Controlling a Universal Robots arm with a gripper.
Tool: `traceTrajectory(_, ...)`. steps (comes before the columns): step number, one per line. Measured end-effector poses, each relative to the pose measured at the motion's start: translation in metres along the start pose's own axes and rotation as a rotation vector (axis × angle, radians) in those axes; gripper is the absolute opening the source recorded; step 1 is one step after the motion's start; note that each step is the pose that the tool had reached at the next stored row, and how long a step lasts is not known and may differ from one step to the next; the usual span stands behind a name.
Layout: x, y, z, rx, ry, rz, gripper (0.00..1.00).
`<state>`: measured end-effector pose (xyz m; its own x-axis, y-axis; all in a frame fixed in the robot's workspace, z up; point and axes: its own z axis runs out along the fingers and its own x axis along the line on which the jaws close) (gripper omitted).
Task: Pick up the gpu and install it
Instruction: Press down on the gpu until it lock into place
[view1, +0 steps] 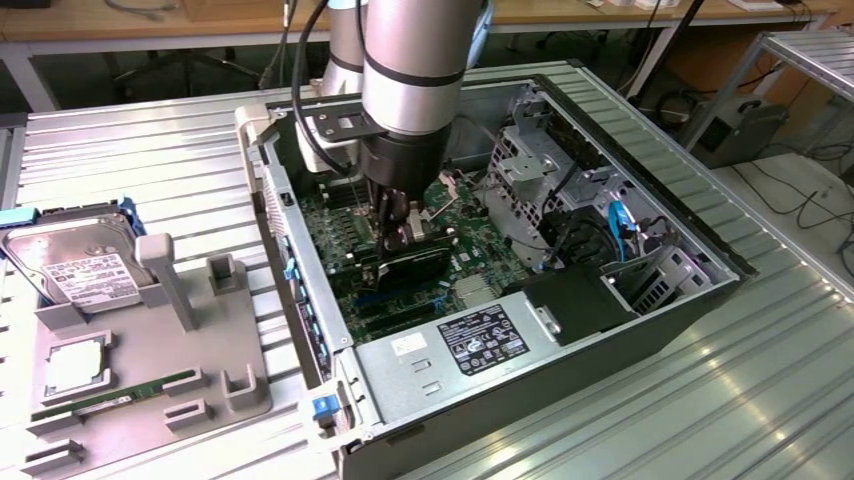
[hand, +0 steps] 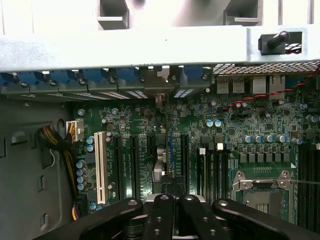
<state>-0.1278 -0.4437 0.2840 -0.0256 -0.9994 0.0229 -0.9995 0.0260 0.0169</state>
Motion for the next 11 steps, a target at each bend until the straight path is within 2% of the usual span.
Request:
traceTrajectory(6,0.0,0.0,0.0,0.0002,0.0,0.0,0.11)
traceTrajectory(7,0.0,0.0005,0.0004,0.0026,-0.0001,0.0,0.11)
traceTrajectory(10,0.0,0.004,0.0055,0.0176,-0.0005,0.0,0.11)
traceTrajectory(11,0.0,0.005,0.0084,0.0201,-0.0001,0.001,0.11)
